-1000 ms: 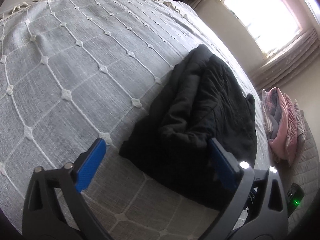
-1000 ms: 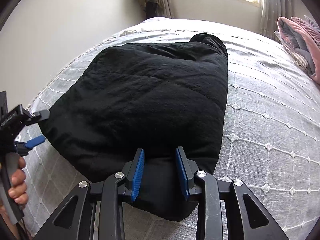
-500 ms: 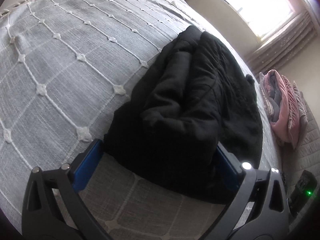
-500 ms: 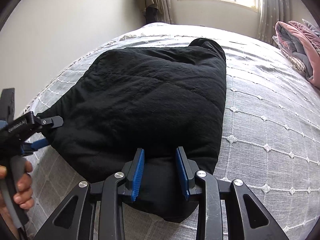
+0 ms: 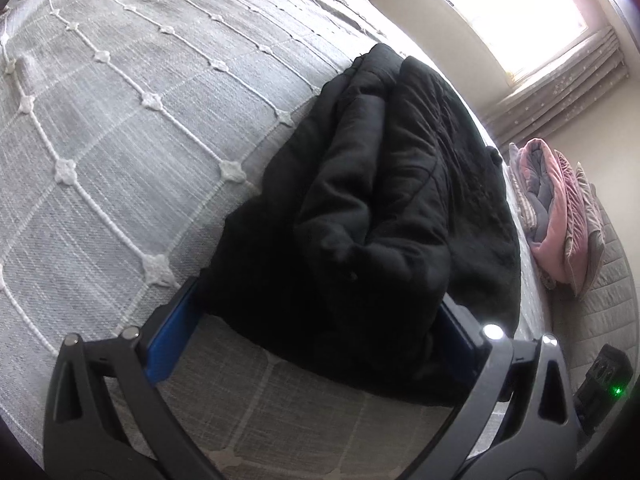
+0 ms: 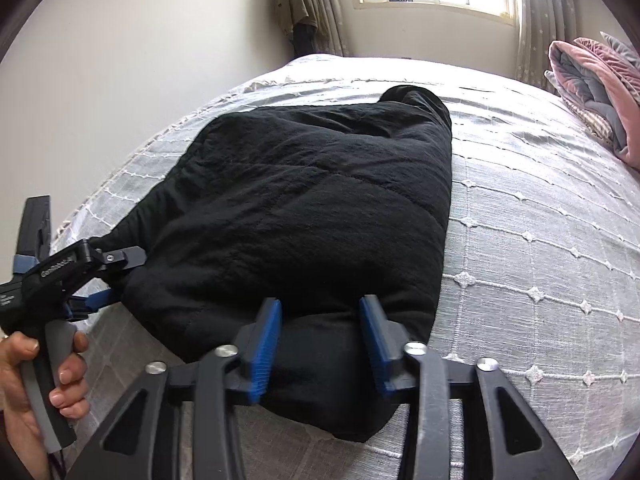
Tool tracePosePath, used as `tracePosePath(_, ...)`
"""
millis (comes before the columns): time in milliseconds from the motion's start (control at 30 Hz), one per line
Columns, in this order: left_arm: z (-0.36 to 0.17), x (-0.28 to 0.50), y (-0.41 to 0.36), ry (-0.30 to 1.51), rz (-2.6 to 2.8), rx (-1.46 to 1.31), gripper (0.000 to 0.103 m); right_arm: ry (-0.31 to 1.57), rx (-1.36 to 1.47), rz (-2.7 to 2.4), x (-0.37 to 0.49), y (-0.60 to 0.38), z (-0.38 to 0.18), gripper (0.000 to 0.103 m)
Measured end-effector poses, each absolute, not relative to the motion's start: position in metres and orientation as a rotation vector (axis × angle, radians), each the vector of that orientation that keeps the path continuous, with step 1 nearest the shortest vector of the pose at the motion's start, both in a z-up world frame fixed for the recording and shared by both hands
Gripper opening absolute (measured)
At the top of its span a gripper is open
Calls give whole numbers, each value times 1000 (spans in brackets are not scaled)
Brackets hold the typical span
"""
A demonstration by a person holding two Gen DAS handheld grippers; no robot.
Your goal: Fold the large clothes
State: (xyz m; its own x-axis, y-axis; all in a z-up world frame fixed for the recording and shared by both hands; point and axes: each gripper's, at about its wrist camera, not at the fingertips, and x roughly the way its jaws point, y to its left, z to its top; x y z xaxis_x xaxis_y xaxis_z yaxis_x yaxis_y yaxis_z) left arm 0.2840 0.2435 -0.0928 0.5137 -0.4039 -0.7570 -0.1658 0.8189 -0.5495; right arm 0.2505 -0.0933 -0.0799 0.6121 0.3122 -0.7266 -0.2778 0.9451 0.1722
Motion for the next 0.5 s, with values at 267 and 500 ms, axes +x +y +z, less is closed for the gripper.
tracePosePath(267, -92, 288, 247, 1078, -173, -657, 103, 881, 15, 337, 242, -88, -84, 103)
tracePosePath(500, -93, 284, 254, 1112, -190, -684, 103, 990, 509, 362, 259, -169, -100, 103)
